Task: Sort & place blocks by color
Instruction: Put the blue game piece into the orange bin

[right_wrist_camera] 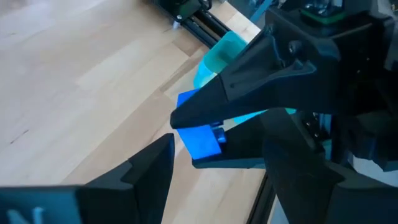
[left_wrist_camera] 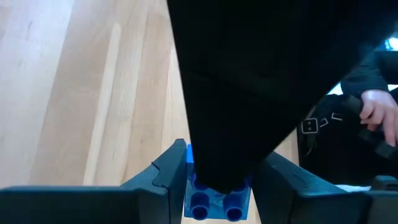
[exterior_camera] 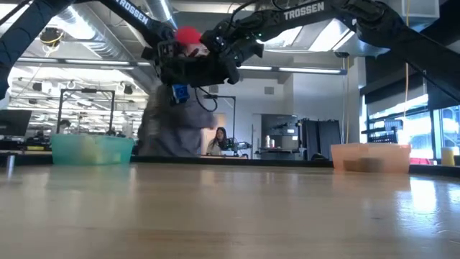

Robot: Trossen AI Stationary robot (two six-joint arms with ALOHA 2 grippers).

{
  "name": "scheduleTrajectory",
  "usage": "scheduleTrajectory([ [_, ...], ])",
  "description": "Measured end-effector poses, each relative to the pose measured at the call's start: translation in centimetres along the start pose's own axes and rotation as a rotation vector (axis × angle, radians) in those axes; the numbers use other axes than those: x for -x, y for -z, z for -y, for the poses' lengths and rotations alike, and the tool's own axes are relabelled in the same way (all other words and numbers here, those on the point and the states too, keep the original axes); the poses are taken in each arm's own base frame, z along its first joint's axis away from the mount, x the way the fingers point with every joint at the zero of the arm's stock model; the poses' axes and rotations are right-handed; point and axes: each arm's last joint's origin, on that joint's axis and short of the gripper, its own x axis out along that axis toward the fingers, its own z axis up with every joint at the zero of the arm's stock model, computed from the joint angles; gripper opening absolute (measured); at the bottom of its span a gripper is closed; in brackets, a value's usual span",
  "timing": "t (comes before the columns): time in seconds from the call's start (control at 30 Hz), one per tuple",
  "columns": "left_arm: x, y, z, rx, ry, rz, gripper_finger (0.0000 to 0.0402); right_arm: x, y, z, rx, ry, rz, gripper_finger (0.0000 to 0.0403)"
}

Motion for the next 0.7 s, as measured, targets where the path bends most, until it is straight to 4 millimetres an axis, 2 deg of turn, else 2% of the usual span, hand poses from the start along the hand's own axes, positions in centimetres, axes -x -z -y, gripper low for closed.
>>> scheduleTrajectory([
  [0.7, 0.08, 0.17, 0.32, 0.040, 0.033, 0.002, 0.0130, -0.41, -0.26, -0.09, -0.025, -0.021, 0.056, 0.0244],
])
